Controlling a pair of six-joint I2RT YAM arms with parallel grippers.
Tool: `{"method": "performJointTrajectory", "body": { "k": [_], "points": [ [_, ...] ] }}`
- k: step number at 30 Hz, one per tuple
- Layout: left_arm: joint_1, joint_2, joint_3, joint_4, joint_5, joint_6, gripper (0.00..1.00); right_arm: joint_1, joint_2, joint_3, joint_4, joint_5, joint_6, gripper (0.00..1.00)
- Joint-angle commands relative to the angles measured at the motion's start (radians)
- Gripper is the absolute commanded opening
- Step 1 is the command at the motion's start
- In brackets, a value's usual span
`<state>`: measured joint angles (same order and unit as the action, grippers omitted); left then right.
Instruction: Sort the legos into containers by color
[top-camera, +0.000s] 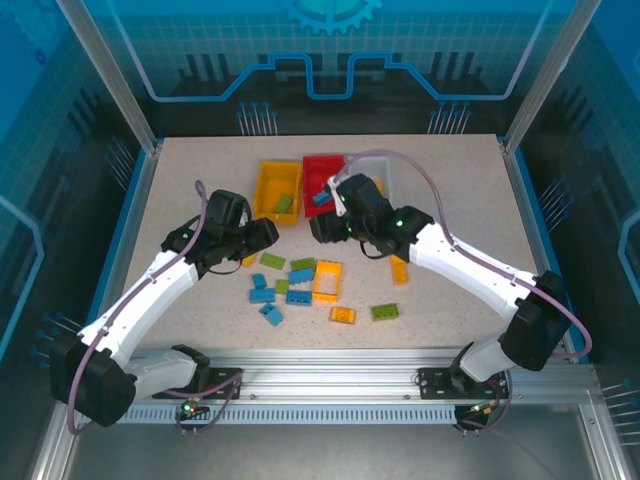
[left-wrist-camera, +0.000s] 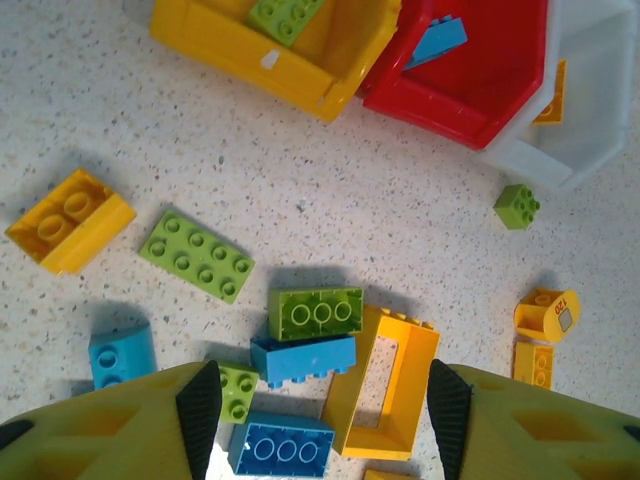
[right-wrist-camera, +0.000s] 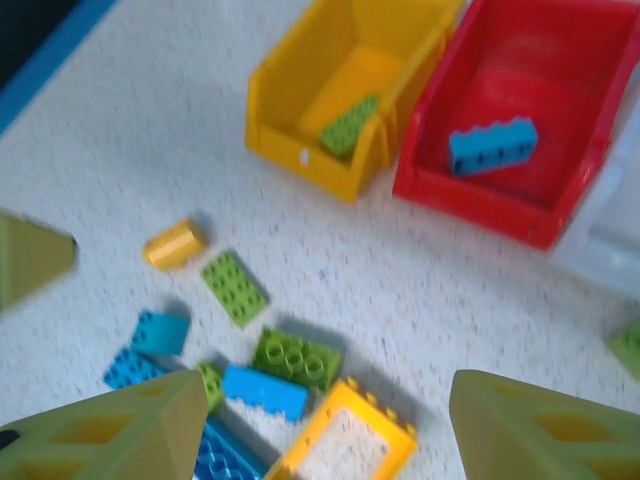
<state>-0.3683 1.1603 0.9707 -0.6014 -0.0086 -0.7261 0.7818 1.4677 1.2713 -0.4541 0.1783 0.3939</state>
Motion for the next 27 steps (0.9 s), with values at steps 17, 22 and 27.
{"method": "performJointTrajectory", "body": {
  "k": [17, 22, 27],
  "points": [
    [-0.348, 0.231, -0.033, 0.56, 0.15, -0.105, 0.63, -0.482, 0.072, -0.236, -0.146, -0.121, 0.437, 0.82],
    [-0.362, 0.271, -0.03, 0.613, 0.154, -0.116, 0.63, -0.495, 0.19, -0.185, -0.143, -0.105, 0.505, 0.81],
    [-0.364, 0.263, -0.024, 0.604, 0.145, -0.112, 0.63, -0.519, 0.273, -0.183, -0.126, -0.119, 0.571, 0.76]
  ]
}}
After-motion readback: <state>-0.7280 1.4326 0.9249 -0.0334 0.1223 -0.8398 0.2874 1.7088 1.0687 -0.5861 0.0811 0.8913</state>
